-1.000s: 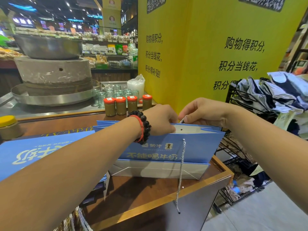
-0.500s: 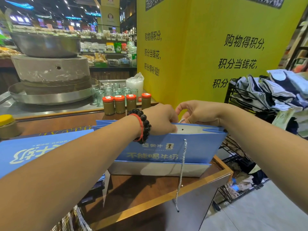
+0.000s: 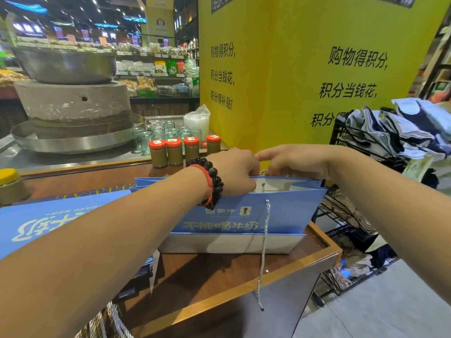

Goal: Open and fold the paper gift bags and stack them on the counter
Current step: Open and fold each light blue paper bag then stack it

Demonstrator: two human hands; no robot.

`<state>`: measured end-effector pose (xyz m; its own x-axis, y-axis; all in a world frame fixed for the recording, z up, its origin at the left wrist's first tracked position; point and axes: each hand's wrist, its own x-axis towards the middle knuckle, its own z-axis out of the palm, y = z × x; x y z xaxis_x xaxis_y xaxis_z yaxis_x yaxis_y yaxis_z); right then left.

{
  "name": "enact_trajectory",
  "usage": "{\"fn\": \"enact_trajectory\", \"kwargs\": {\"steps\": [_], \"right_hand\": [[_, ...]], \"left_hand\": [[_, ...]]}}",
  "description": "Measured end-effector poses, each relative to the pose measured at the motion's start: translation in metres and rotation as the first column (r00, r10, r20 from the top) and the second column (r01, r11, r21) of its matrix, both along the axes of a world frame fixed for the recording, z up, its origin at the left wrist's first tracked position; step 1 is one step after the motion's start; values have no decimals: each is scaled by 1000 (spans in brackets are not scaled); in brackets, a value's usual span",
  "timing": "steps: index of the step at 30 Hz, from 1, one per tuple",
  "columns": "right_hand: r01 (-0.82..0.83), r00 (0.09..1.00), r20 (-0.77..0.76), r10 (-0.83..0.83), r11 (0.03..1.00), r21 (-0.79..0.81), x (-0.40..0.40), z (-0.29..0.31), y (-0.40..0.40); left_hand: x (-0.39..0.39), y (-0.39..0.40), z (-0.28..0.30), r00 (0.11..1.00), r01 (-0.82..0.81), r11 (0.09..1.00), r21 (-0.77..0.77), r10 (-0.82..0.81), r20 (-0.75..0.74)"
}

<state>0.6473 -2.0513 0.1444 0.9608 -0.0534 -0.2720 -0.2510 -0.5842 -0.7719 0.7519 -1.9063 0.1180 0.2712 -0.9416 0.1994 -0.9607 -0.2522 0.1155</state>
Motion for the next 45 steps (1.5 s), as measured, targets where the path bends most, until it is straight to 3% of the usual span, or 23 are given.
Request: {"fn": "enact_trajectory", "kwargs": {"steps": [4,7,15,19,23,35,38,45], "right_hand": [[-22,988,137,77,933,-360,-5,-4,12],[44,958,268,102,870,-491,0,-17,14],[193,927,373,30,817,-544,-3,-21,21],[364,907,396,-143,740,-566,1,-27,17],[382,881,470,-57,673,-634,2,-30,16],[299,938,347,-13,539,-787,2,-23,25],[261,946,322,43,490,-832,3,-23,26],[95,957,213,196,482,-871,6,-19,21]], "left_hand": [[4,-1,-1,999,-45,999,-5,45,-13],[4,-3,0,998,-38,999,-33,37,-53],[6,-2,-3,990,-14,997,-80,2,-144],[7,-2,-2,984,-46,996,-77,32,-178],[8,-4,-1,977,-90,994,-58,76,-201],[6,-4,0,971,-122,992,-29,113,-213],[8,-5,-1,970,-131,991,-24,123,-210],[5,-6,1,972,-110,994,-1,108,-209]]}}
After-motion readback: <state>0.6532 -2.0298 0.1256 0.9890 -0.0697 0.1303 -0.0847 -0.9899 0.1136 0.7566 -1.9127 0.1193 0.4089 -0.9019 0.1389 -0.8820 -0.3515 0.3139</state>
